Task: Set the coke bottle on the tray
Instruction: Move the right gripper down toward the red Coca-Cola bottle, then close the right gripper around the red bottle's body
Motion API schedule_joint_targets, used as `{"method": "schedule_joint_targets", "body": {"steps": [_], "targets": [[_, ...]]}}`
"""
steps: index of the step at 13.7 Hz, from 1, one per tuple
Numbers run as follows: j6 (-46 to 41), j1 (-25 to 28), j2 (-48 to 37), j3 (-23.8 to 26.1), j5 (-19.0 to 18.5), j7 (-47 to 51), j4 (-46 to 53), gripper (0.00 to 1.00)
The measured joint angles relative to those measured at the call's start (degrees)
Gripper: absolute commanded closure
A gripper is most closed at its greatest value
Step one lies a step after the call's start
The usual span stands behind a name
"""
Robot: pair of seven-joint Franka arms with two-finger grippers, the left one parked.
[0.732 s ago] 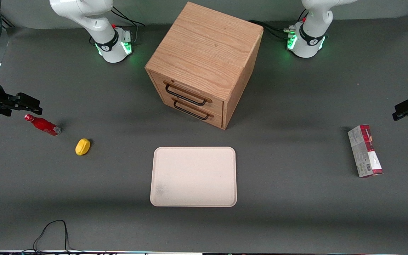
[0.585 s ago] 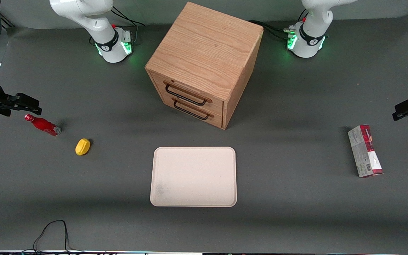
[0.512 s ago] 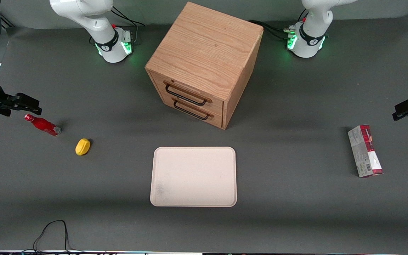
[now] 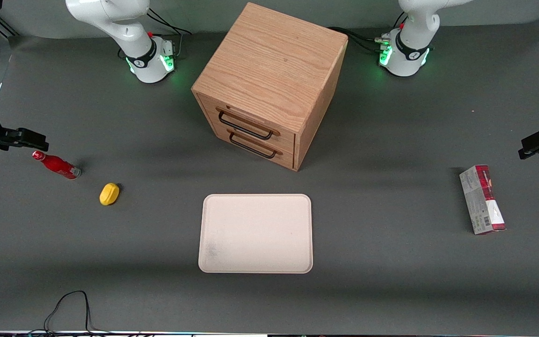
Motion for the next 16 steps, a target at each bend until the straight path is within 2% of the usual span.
{"method": "schedule_joint_targets", "body": {"steps": [7, 9, 13, 16], "targets": [[31.8, -0.8, -4.5, -18.1, 0.0, -22.3, -28.2, 0.00], [39.0, -0.8, -4.7, -21.7, 1.5, -27.6, -33.7, 0.00], [47.0, -0.6, -3.7, -23.2, 8.7, -34.3, -39.7, 0.00], [49.0, -0.4, -2.2, -23.1, 9.6, -34.3, -40.0, 0.00]]}}
